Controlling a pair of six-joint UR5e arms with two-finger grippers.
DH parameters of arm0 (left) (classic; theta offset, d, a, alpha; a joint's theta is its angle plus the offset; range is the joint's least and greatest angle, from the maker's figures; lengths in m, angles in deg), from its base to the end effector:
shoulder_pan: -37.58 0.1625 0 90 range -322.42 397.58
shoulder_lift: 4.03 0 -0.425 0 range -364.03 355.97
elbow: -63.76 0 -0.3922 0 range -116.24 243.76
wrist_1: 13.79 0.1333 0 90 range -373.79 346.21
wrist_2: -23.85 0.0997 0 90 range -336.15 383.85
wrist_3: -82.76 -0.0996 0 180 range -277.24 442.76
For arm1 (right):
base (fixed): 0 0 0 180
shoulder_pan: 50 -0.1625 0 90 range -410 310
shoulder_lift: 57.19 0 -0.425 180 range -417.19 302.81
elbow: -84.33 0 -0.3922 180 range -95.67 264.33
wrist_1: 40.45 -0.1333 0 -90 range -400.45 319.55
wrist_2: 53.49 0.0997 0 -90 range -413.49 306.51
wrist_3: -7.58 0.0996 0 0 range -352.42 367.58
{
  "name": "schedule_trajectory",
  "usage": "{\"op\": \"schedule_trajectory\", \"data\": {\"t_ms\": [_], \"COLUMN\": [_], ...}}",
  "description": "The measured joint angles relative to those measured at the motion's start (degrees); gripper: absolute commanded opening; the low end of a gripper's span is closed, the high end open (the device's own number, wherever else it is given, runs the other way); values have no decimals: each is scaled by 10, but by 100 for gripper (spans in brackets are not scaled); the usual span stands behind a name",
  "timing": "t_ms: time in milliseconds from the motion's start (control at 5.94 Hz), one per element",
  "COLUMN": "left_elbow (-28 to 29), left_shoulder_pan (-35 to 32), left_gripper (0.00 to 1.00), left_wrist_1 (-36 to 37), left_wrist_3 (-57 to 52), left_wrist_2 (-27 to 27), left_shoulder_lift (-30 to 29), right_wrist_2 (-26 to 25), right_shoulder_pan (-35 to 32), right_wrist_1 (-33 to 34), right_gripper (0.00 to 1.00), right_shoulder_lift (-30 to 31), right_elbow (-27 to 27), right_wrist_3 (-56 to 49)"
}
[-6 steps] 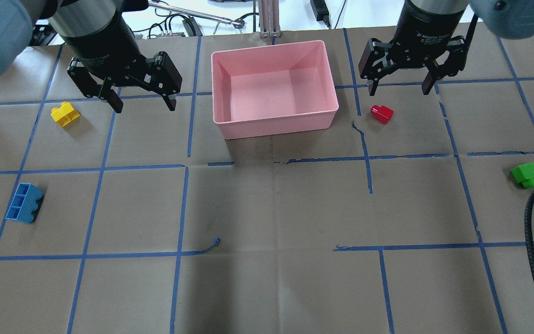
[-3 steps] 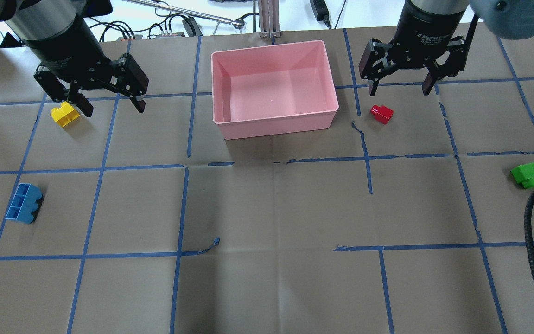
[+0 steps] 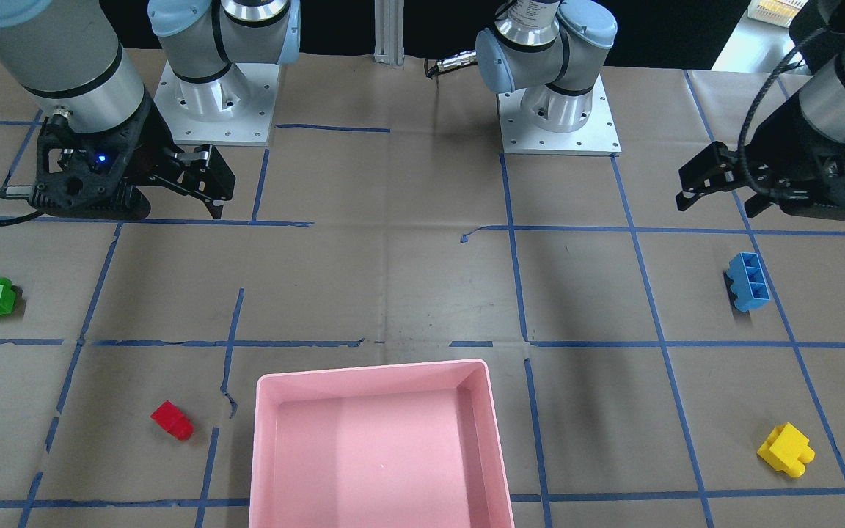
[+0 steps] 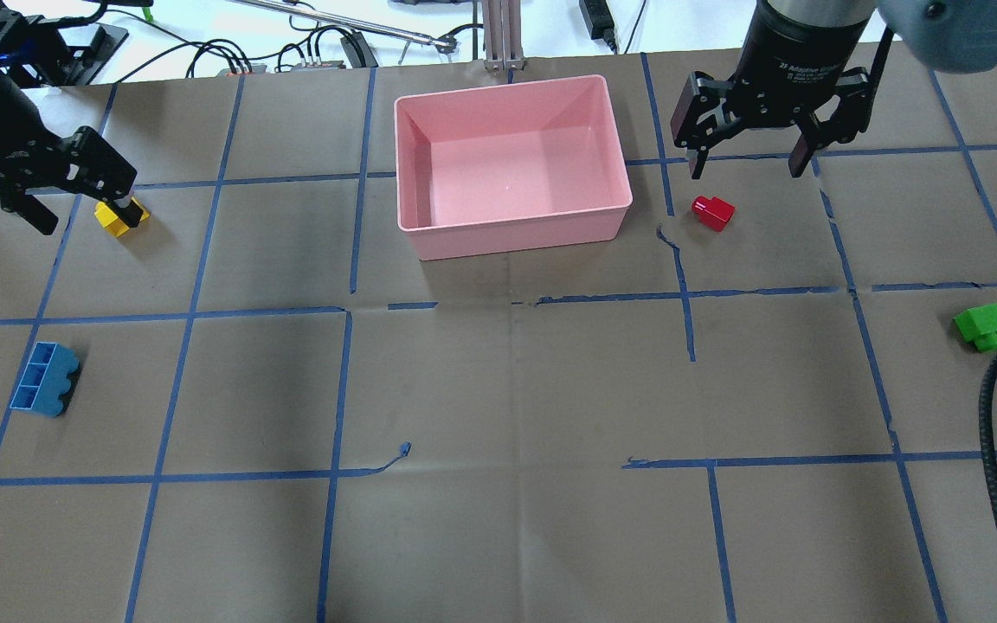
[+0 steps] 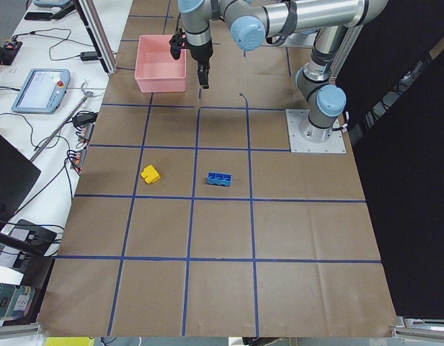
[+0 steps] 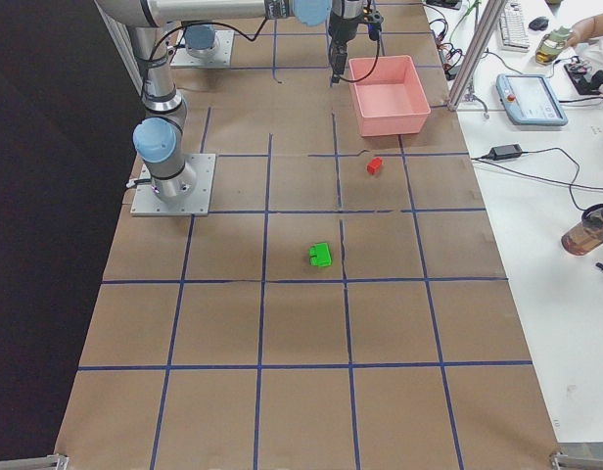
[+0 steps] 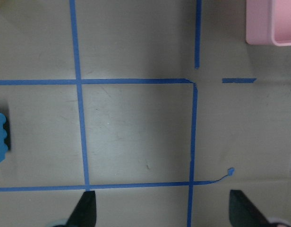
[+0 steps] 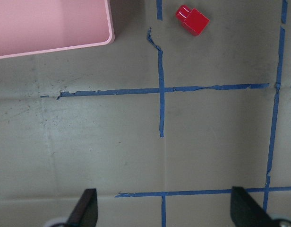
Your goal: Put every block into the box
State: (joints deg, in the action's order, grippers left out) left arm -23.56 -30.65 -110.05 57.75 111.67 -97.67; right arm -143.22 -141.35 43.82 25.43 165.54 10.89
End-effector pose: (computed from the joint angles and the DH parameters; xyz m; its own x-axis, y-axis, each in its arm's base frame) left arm 0.0602 -0.5203 0.4688 -0.9949 0.0496 0.0873 0.0581 0.9935 0.0979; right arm 0.1464 -0.5353 0.4868 -0.9994 0.0344 -0.0003 0.0343 0.9966 0.0755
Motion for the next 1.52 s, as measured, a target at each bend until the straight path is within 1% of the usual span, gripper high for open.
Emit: {"op": "schedule_trajectory", "data": {"t_ms": [168,674,842,1011,1179,1347,1516], "left_elbow": [-19,-138,-168,-188,-205,-222,-232], "left_shoulder_pan": [35,127,159,179,187,193,201], "left_gripper": [97,97,97,96,97,97,78], "left_wrist_1": [33,207,271,316,354,393,420], "left_wrist_3": [-67,-236,-294,-328,-340,-347,-351], "left_wrist_2": [0,17,20,25,31,40,53], "left_shoulder_lift": [-10,-29,-47,-70,-95,-121,-145], "right_wrist_2": [0,1,1,0,-2,-8,-13], "right_shoulder_pan": [5,28,30,36,60,109,170], "right_wrist_1": [1,0,-1,1,4,8,12], "right_gripper": [100,100,100,100,100,100,100], "right_shoulder_lift": [-1,-4,-4,-4,-5,-8,-17], "right_elbow": [0,0,0,-1,-1,-1,-1], "right_wrist_3": [-4,-8,-9,-21,-69,-152,-243]}}
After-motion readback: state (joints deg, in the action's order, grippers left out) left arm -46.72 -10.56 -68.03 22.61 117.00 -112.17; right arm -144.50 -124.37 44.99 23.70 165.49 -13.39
